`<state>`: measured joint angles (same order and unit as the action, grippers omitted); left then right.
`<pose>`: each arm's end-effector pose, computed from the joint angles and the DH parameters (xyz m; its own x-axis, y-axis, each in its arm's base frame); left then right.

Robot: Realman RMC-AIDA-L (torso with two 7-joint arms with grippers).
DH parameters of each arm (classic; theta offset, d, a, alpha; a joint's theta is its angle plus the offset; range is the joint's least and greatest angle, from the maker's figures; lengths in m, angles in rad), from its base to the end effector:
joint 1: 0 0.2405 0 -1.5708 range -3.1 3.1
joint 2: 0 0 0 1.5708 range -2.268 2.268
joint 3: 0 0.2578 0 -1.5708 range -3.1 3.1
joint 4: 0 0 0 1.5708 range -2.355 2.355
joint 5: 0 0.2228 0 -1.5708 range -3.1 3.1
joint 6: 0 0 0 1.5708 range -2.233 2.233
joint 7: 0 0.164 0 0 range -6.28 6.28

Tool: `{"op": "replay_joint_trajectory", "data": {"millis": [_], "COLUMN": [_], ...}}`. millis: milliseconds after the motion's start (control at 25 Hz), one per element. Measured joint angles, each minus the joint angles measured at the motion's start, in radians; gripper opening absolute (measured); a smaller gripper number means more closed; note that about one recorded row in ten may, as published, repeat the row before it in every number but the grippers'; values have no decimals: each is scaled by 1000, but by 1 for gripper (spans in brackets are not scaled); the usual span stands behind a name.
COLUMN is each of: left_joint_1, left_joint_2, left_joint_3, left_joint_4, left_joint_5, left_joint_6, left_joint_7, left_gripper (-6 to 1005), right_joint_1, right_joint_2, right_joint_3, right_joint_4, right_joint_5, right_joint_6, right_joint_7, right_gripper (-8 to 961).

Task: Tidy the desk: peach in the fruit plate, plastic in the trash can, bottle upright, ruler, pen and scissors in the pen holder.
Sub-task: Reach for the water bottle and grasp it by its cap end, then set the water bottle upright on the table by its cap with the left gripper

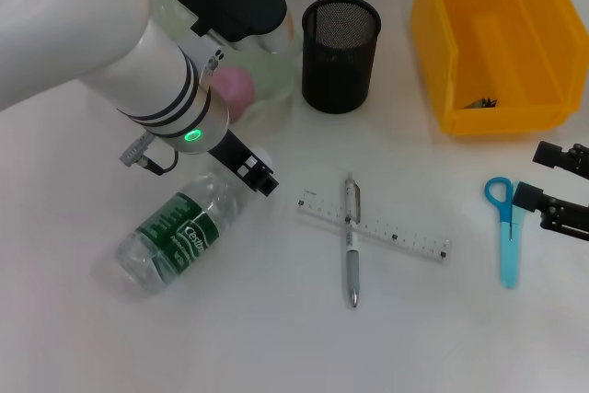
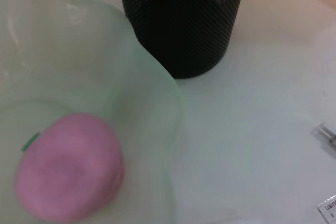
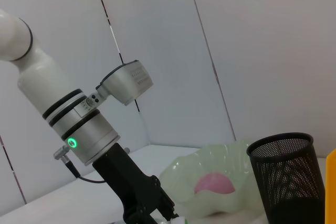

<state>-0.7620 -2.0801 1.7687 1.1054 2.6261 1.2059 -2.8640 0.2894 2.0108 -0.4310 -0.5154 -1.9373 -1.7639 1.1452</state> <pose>-0.1590 0.3908 -0.1024 0.7490 0.6182 -0.2381 0.4377 -0.7316 -0.5227 0.3391 0.2626 0.0271 0.6476 -0.2927 -0.7035 -0.5843 -0.7834 -0.2119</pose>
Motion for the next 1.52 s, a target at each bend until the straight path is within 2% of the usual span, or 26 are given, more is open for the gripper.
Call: {"op": "replay_joint_trajectory", "data": {"millis": [280,480,560,600,680,720,800,840,880,920,960,1040,1080,1120,1160,1200,1440,1480,1520], "left_joint_1": [10,35,122,131,214,214,277,277,368,368,401,517,544,544,583,583,689,702,702], "left_joint_2": [0,0,4,5,8,8,8,8,8,8,9,10,10,10,10,10,11,12,12], "left_joint_3": [2,9,7,4,-32,-32,-69,-69,-116,-116,-129,-192,-208,-208,-236,-236,-324,-364,-364], "left_joint_4": [7,47,218,227,333,333,388,388,455,455,474,506,506,506,498,498,402,351,351], "left_joint_5": [14,16,9,9,7,7,-12,-12,-74,-74,-103,-253,-305,-305,-400,-400,-791,-906,-906], "left_joint_6": [-6,-7,-4,-4,-22,-22,-46,-46,-86,-86,-101,-150,-161,-161,-184,-184,-229,-203,-203], "left_joint_7": [3,24,60,60,76,76,105,105,159,159,181,299,339,339,415,415,762,867,867], "left_gripper": [445,445,445,445,445,445,445,445,445,445,445,444,444,444,444,444,444,444,444], "right_joint_1": [6,8,9,10,11,11,12,12,13,13,14,23,24,25,26,26,44,46,47], "right_joint_2": [0,0,0,1,2,2,2,2,2,3,5,12,13,14,14,14,16,17,17], "right_joint_3": [1,2,2,2,2,2,1,1,1,2,1,-1,-1,0,-1,-1,-12,-12,-12], "right_joint_4": [0,0,0,0,0,0,0,0,0,0,0,0,0,0,0,0,0,0,0], "right_joint_5": [0,0,0,0,0,0,0,0,0,0,0,-1,-1,-1,-1,-1,-8,-8,-8], "right_joint_6": [0,1,1,2,7,7,9,9,9,9,9,9,9,7,5,5,-16,-17,-18], "right_joint_7": [0,0,0,0,-3,-3,-3,-3,-3,-3,-4,-4,-2,-2,-2,-2,4,6,9], "right_gripper": [794,794,794,794,794,793,793,793,793,793,793,793,793,793,793,793,793,793,793]}}
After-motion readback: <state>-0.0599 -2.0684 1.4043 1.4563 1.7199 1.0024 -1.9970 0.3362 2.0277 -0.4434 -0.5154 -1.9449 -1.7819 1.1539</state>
